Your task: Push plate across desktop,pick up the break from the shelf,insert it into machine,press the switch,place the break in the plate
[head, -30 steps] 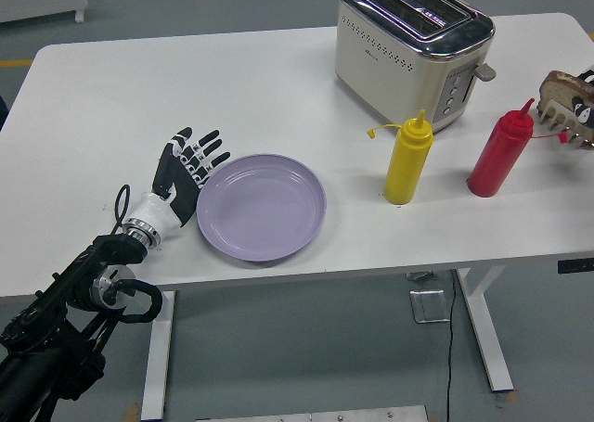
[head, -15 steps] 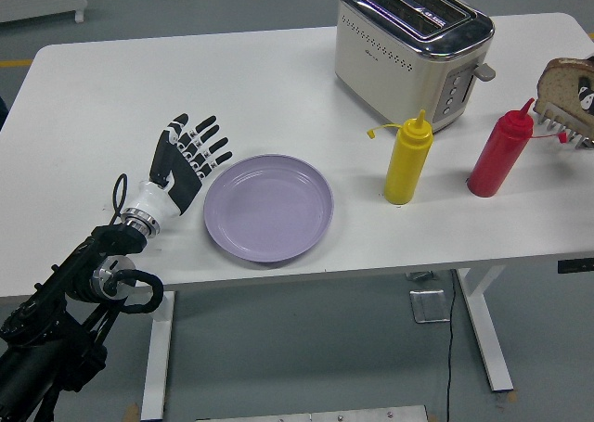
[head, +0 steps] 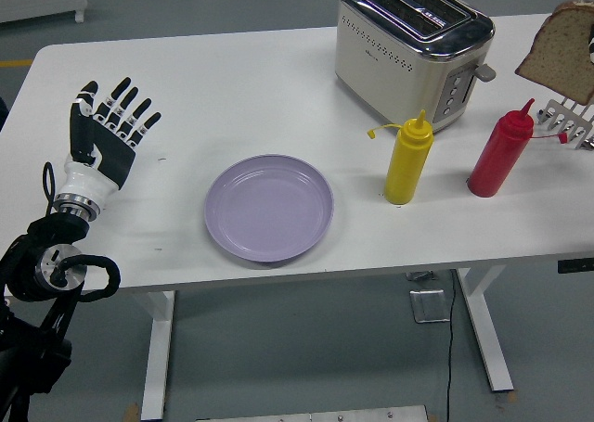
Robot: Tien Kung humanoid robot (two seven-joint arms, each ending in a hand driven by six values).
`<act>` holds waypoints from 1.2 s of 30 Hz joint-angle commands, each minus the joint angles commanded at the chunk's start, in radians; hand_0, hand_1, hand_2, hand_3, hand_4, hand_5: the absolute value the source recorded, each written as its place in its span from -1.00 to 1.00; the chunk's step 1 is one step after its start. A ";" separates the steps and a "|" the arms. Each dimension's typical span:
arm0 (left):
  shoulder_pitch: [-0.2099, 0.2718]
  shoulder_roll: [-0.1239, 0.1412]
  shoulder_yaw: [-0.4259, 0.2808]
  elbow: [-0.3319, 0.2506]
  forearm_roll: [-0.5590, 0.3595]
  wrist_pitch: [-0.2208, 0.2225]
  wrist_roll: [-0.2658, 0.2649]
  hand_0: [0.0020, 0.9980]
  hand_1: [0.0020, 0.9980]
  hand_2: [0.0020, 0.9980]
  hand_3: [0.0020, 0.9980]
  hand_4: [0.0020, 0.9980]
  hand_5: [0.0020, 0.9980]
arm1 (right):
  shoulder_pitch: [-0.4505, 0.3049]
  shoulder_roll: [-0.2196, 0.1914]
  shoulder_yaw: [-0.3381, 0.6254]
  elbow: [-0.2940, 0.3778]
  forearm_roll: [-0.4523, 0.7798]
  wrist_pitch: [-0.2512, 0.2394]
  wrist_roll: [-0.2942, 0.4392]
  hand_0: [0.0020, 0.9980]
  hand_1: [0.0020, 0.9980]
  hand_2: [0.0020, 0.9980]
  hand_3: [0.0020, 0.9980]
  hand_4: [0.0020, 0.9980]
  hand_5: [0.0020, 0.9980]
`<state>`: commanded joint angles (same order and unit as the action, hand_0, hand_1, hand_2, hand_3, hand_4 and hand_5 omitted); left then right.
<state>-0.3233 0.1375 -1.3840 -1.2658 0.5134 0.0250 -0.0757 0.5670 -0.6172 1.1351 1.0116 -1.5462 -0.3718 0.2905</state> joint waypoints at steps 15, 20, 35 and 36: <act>0.150 0.024 -0.178 -0.185 -0.130 0.049 0.018 0.65 0.75 0.88 0.59 0.22 1.00 | 0.153 -0.005 -0.042 0.081 0.114 -0.039 -0.054 -0.32 -0.26 -0.10 -0.02 -0.56 -1.00; 0.211 0.030 -0.231 -0.194 -0.133 0.052 0.013 0.65 0.75 0.88 0.59 0.23 1.00 | 0.245 0.025 -0.089 0.085 0.137 -0.071 -0.136 -0.34 -0.28 -0.12 -0.04 -0.57 -1.00; 0.262 0.031 -0.230 -0.180 -0.142 0.067 -0.013 0.64 0.74 0.88 0.60 0.22 1.00 | 0.483 0.239 -0.252 -0.106 0.078 -0.213 -0.372 -0.35 -0.29 -0.12 -0.04 -0.62 -1.00; 0.262 0.031 -0.228 -0.179 -0.142 0.068 -0.014 0.64 0.74 0.88 0.60 0.22 1.00 | 0.491 0.253 -0.258 -0.122 0.069 -0.222 -0.381 -0.35 -0.29 -0.12 -0.04 -0.62 -1.00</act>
<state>-0.0615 0.1682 -1.6124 -1.4453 0.3715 0.0931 -0.0900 1.0583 -0.3638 0.8774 0.8901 -1.4774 -0.5939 -0.0909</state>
